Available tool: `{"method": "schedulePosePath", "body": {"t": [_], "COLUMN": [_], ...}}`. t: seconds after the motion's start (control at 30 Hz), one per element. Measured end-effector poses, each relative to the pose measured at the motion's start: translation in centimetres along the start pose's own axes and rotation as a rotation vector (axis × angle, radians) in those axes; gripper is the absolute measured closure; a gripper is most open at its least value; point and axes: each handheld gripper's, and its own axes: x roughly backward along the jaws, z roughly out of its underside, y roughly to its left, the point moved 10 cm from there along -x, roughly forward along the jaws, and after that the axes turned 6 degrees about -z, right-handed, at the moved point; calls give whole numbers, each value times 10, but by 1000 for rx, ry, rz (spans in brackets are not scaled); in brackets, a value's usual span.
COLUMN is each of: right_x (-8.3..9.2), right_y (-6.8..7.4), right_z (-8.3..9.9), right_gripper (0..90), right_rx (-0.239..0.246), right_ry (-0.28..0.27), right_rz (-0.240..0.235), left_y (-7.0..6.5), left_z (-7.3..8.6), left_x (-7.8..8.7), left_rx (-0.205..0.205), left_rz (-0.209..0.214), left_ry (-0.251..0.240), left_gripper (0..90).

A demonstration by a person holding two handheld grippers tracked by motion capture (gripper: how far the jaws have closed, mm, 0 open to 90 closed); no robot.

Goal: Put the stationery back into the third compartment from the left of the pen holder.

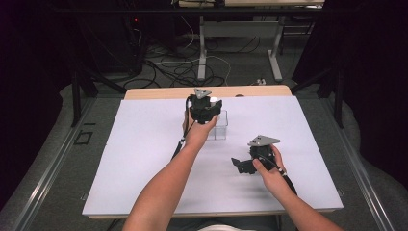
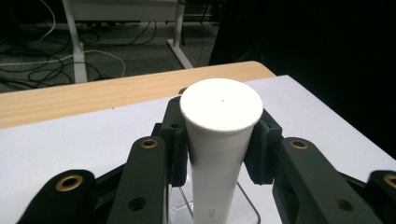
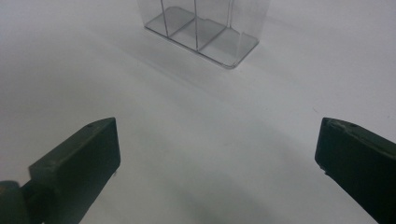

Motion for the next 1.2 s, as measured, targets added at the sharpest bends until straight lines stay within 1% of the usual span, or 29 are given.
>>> {"method": "schedulePosePath", "body": {"t": [0.03, 0.13, 0.17, 0.2, 0.27, 0.3, 0.33, 0.37, 0.4, 0.43, 0.47, 0.53, 0.57, 0.6, 0.63, 0.67, 0.7, 0.77, 0.8, 0.87, 0.9, 0.97, 1.03, 1.2], "right_x": [-1, -4, -4, -4, -5, -4, -5, -4, -5, -4, -5, -5, -5, -6, -6, -6, -6, -6, -6, -7, -5, -6, -6, -7], "right_y": [1, 1, 1, 1, 2, 1, 2, 3, 2, 2, 2, 2, 2, 4, 4, 5, 4, 4, 3, 3, 3, 3, 3, 3], "right_z": [0, 2, 3, 3, 3, 3, 3, 3, 3, 3, 3, 3, 3, 4, 4, 4, 4, 4, 4, 4, 6, 5, 5, 6], "right_gripper": [0, 1, 3, 4, 4, 4, 5, 5, 5, 5, 6, 8, 9, 8, 9, 9, 10, 10, 10, 12, 13, 14, 14, 16], "right_rx": [-6, -4, -1, -5, -7, 10, 0, -9, -1, 2, 4, 2, 4, -4, -6, -11, 4, 3, 13, 13, 9, 9, 1, 3], "right_ry": [-8, -3, 3, 10, 6, 13, 2, 10, 2, 10, 3, 5, 5, 4, 2, 11, 11, 11, 16, 11, 32, 17, 18, 16], "right_rz": [-5, -12, -15, -16, -18, -17, -21, -26, -23, -23, -25, -27, -27, -36, -37, -32, -30, -31, -33, -34, -38, -37, -37, -38], "left_y": [-1, -3, -3, -4, -5, -6, -7, -7, -8, -9, -10, -11, -11, -11, -10, -10, -9, -9, -8, -8, -8, -8, -8, -8], "left_z": [1, 6, 7, 8, 9, 9, 11, 12, 13, 14, 15, 16, 18, 19, 20, 20, 22, 23, 24, 25, 25, 26, 27, 29], "left_x": [-2, -5, -6, -6, -7, -8, -8, -9, -10, -11, -11, -12, -12, -13, -14, -14, -14, -15, -15, -16, -16, -16, -16, -17], "left_rx": [7, 9, 8, -4, -7, -9, -14, -18, -24, -23, -26, -23, -25, -27, -32, -31, -33, -34, -34, -37, -35, -34, -40, -45], "left_rz": [0, 2, 1, 4, 6, 6, 7, 4, 3, 2, 3, 4, 4, 4, 0, -1, -7, -14, -16, -17, -19, -22, -22, -26], "left_ry": [0, 17, 18, 23, 24, 21, 30, 30, 35, 35, 42, 38, 43, 45, 42, 44, 48, 56, 57, 58, 58, 56, 63, 68], "left_gripper": [665, 665, 665, 665, 665, 664, 665, 665, 665, 665, 665, 665, 665, 664, 664, 664, 664, 663, 663, 663, 663, 663, 662, 662]}}
